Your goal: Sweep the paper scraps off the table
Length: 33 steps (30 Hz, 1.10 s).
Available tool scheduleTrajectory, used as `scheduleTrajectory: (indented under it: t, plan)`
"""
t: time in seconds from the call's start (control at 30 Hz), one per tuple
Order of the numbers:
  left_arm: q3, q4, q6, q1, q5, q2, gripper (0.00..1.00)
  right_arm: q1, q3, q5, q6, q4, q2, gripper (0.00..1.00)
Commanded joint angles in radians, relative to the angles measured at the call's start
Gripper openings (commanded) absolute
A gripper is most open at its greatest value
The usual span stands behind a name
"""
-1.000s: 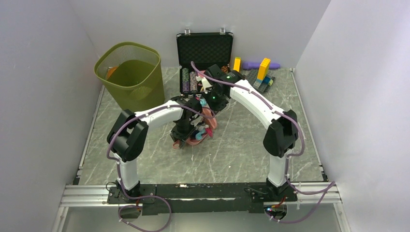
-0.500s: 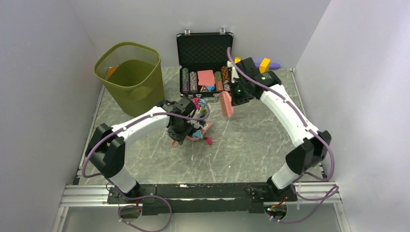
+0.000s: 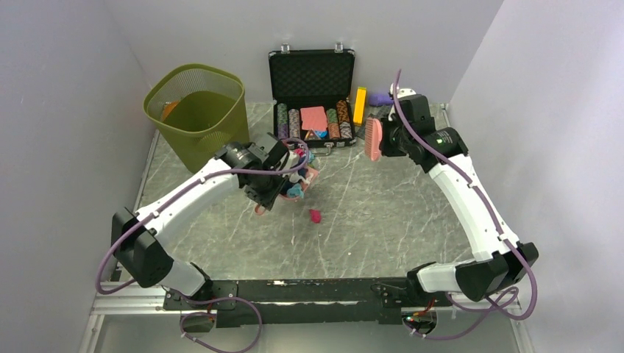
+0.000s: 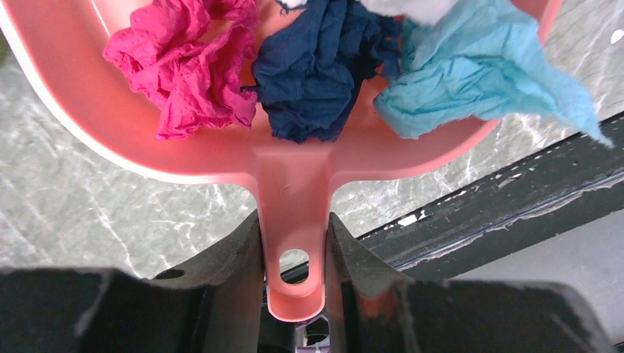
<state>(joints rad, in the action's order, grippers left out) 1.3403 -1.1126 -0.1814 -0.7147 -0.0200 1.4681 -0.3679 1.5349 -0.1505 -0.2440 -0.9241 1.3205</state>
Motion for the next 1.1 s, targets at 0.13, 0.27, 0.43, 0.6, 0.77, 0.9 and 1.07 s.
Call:
scheduleTrajectory:
  t: [0.13,0.27,0.43,0.6,0.77,0.9,1.07]
  plan:
    - [0.375,-0.222,0.016,0.063,-0.042,0.029,0.00,0.000,-0.032,0.050,-0.006,0.054,-0.014,0.00]
    - [0.535,-0.246,0.043,0.182,0.083,0.077,0.00,0.002,-0.035,0.050,0.003,0.050,-0.017,0.00]
    - [0.642,-0.151,0.022,0.354,0.330,0.101,0.00,0.001,-0.042,0.074,0.000,0.051,-0.020,0.00]
    - [0.712,-0.068,-0.026,0.530,0.485,0.113,0.00,0.000,-0.025,0.093,0.001,0.029,-0.014,0.00]
    - [0.641,0.141,-0.182,0.765,0.825,0.100,0.00,0.000,-0.026,0.092,-0.004,0.021,-0.024,0.00]
    - [0.500,0.390,-0.386,0.849,1.069,0.096,0.00,0.000,-0.055,0.094,-0.014,0.031,-0.045,0.00]
    - [0.218,0.981,-0.862,0.889,1.265,0.051,0.00,0.000,-0.075,0.110,-0.031,0.048,-0.053,0.00]
